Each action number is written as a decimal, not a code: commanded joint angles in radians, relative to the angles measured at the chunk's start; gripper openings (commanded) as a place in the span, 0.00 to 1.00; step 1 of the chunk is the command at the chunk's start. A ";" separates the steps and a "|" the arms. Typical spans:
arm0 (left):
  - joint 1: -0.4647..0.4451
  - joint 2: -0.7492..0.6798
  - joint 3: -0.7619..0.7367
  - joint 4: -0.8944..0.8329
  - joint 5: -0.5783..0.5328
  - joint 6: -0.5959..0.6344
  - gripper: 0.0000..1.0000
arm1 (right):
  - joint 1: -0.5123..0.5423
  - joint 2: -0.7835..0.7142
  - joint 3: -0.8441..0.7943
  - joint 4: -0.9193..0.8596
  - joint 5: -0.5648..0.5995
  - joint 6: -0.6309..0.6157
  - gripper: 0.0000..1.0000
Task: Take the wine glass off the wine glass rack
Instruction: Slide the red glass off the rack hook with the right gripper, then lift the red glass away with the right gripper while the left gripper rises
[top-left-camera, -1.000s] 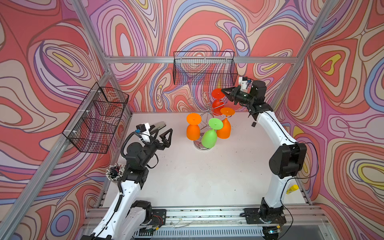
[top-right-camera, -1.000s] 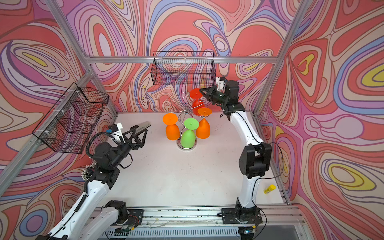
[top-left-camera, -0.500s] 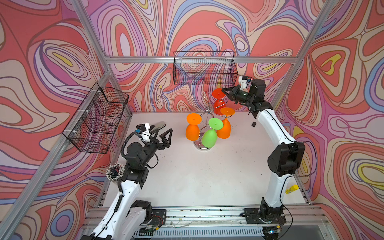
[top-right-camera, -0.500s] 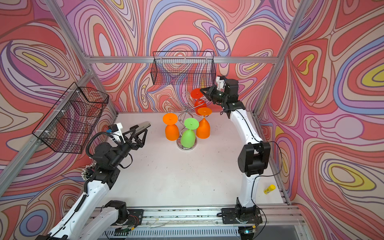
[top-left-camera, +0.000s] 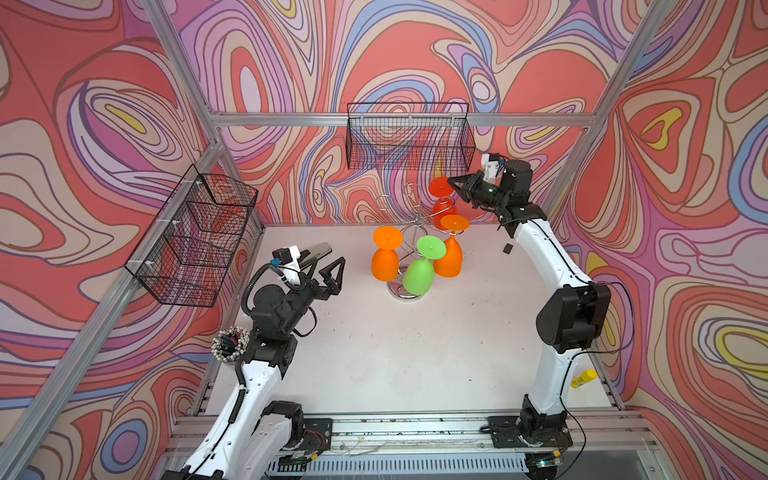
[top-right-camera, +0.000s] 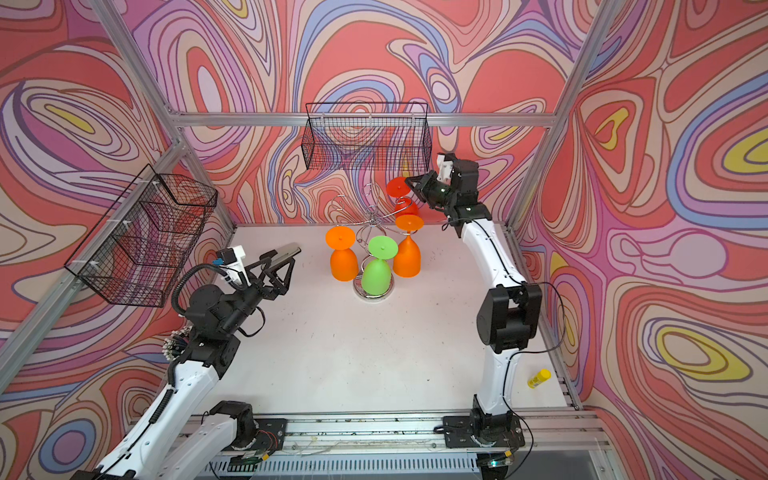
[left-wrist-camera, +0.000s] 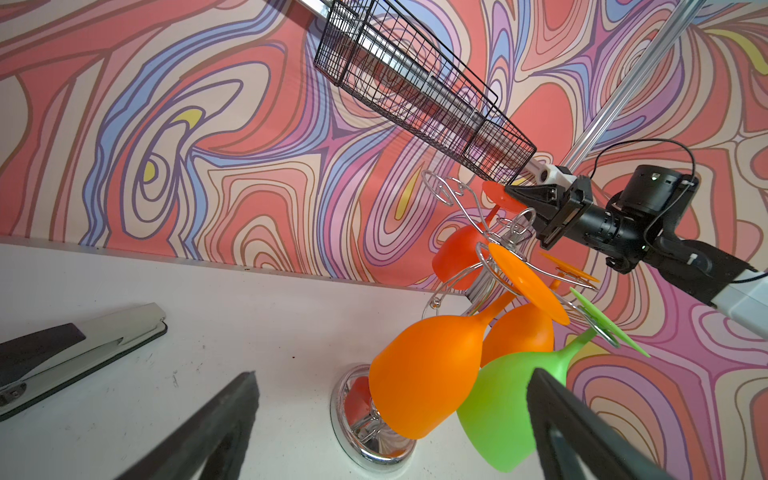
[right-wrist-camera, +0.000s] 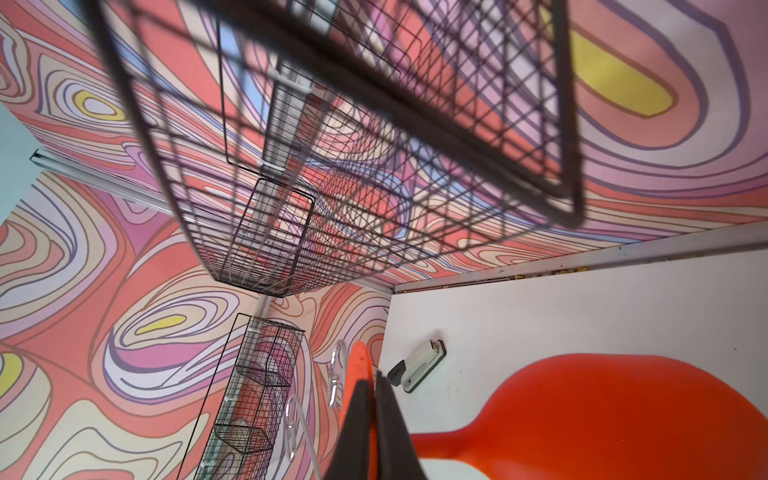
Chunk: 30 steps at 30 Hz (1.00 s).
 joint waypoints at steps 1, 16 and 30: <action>-0.001 -0.007 0.000 0.013 0.012 0.013 1.00 | -0.023 -0.053 -0.038 0.034 0.027 -0.007 0.00; -0.001 -0.009 -0.001 0.015 0.019 0.009 1.00 | -0.117 -0.197 -0.218 0.124 0.043 0.028 0.00; -0.001 -0.013 0.008 0.022 0.043 0.000 1.00 | -0.200 -0.565 -0.464 0.141 0.089 0.018 0.00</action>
